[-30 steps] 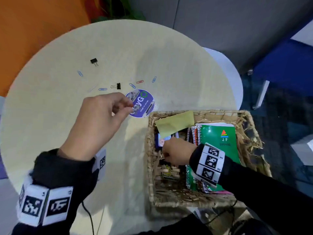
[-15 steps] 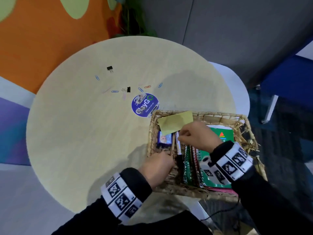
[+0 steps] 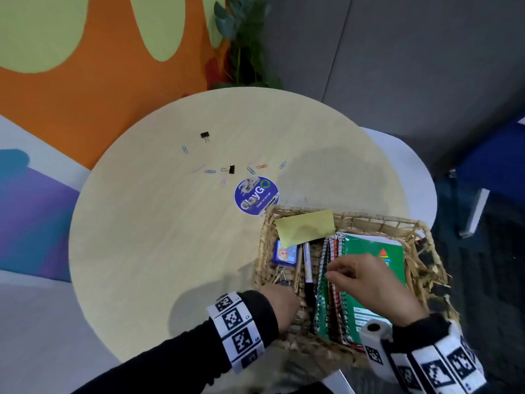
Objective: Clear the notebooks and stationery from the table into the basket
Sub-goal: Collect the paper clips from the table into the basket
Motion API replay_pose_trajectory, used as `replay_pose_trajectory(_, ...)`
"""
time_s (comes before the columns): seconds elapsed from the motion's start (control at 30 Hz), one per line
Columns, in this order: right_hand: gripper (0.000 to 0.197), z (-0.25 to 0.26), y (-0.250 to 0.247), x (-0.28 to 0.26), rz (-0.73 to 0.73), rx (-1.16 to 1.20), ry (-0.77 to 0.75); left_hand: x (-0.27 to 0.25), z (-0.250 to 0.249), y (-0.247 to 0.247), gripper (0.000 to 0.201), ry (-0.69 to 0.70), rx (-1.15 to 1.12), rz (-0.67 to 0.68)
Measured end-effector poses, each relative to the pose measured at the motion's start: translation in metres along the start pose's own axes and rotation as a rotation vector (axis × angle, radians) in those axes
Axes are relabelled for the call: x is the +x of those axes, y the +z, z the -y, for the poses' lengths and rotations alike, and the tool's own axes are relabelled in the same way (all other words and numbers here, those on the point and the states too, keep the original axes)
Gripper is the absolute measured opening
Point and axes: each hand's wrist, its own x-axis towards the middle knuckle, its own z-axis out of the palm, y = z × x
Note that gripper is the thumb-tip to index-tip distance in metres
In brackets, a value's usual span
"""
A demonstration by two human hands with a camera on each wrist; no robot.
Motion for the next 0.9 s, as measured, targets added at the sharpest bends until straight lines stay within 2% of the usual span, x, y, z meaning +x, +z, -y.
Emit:
replay_pose_trajectory(0.07,0.015,0.004,-0.001,0.004,0.003,0.022,-0.018,-0.010,0.012,-0.009,0.021,0.021,-0.060,-0.125)
replay_pose_trajectory(0.2,0.014,0.030,-0.019,0.022,-0.022,0.035,-0.079,-0.031,0.069,-0.031,0.021,0.027,-0.438,-0.566)
replay_pose_trajectory(0.27,0.015,0.051,-0.033,0.040,-0.036,0.066,-0.101,-0.038,0.110,-0.041,0.018,-0.069,-0.580,-0.763)
replay_pose_trajectory(0.37,0.013,0.088,-0.052,0.083,-0.073,0.042,-0.165,-0.026,0.173,-0.046,0.016,-0.297,-0.750,-0.913)
replay_pose_trajectory(0.47,0.013,0.123,-0.056,0.145,-0.085,-0.043,-0.236,0.006,0.229,-0.044,0.017,-0.503,-0.888,-0.912)
replay_pose_trajectory(0.57,0.015,0.151,-0.038,0.219,-0.039,-0.194,-0.290,0.037,0.264,-0.044,0.019,-0.613,-0.971,-0.879)
replay_pose_trajectory(0.73,0.031,0.174,0.020,0.318,0.167,-0.466,-0.297,0.073,0.284,-0.052,0.012,-0.657,-1.051,-0.889)
replay_pose_trajectory(0.83,0.040,0.180,0.049,0.347,0.231,-0.576,-0.289,0.087,0.287,-0.052,0.019,-0.659,-1.126,-0.879)
replay_pose_trajectory(0.9,0.042,0.181,0.063,0.359,0.262,-0.624,-0.269,0.094,0.289,-0.052,0.017,-0.649,-1.145,-0.876)
